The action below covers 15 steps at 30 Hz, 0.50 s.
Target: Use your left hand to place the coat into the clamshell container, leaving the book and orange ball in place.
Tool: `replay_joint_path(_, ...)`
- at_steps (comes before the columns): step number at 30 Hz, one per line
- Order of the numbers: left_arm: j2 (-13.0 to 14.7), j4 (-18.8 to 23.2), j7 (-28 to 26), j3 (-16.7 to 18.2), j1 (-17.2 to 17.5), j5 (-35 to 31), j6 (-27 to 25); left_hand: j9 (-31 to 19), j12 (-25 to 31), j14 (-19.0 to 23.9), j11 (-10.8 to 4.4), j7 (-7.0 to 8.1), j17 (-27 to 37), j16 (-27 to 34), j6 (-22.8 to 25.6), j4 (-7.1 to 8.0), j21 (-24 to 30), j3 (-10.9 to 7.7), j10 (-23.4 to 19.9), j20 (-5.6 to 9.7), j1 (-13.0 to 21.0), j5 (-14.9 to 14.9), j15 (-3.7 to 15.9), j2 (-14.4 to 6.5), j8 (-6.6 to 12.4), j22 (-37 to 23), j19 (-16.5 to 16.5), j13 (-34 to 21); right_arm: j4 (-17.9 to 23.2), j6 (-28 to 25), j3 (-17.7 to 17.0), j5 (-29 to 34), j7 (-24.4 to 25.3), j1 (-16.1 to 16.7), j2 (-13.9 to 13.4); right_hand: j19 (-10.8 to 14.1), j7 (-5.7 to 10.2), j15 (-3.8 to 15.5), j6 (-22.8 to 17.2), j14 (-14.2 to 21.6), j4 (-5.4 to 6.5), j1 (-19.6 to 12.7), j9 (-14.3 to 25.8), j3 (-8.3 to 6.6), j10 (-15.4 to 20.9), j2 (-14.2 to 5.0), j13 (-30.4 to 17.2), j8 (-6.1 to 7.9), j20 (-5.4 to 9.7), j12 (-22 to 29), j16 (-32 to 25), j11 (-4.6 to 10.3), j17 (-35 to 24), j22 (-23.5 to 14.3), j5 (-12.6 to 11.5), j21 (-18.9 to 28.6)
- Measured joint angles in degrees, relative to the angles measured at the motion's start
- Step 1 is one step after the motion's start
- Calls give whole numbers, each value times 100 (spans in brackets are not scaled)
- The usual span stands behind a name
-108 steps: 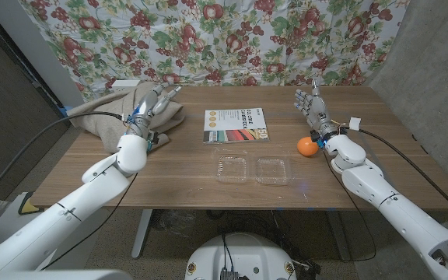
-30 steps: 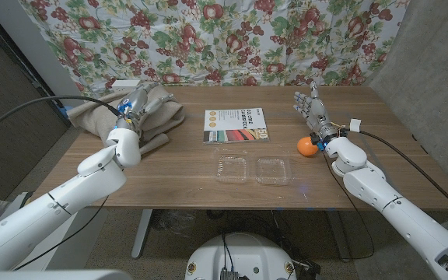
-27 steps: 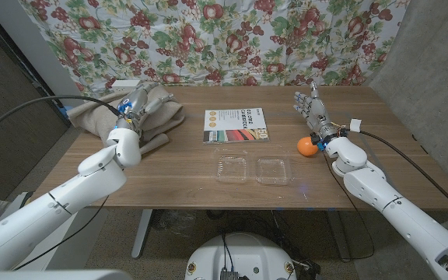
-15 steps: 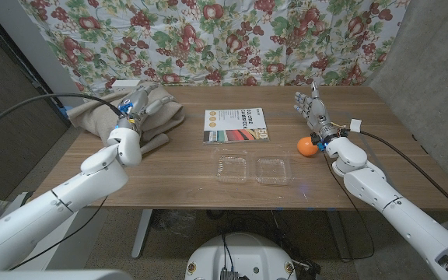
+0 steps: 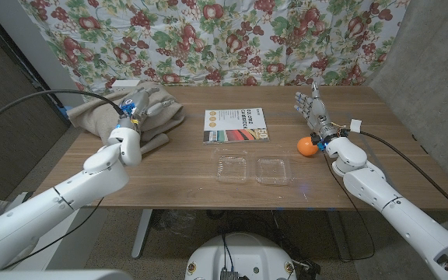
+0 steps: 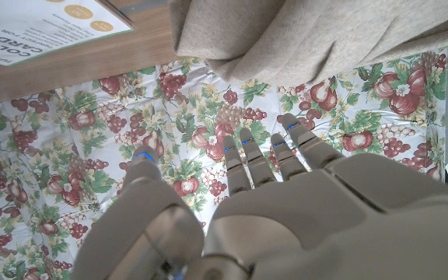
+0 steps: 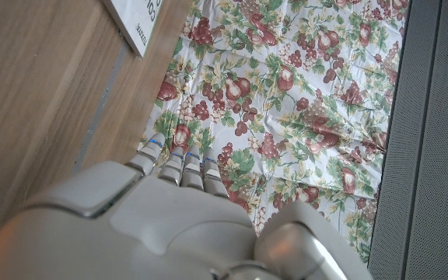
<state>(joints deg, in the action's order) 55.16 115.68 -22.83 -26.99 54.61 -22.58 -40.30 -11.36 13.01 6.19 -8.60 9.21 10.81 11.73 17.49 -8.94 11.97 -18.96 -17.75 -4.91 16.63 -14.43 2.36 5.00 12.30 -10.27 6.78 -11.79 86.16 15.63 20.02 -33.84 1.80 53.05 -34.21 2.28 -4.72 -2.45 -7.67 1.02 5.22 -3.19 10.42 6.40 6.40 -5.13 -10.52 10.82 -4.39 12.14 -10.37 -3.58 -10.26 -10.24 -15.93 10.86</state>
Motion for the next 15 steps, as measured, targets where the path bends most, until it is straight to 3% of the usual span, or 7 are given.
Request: replay_joint_path(15, 64, -127, 253, -225, -144, -343, -44, 0, -38, 0, 10, 62, -1, 0, -64, -39, 0, -40, 198, 10, 145, -111, 0, 49, 0, 1, 50, -8, -33, 2, 1, -10, -6, -20, 10, 0, 0, 0, 0, 0, 0, 0, 0, 0, 0, 0, 0, 0, 0, 0, 0, 0, 0, 0, 0, 0)
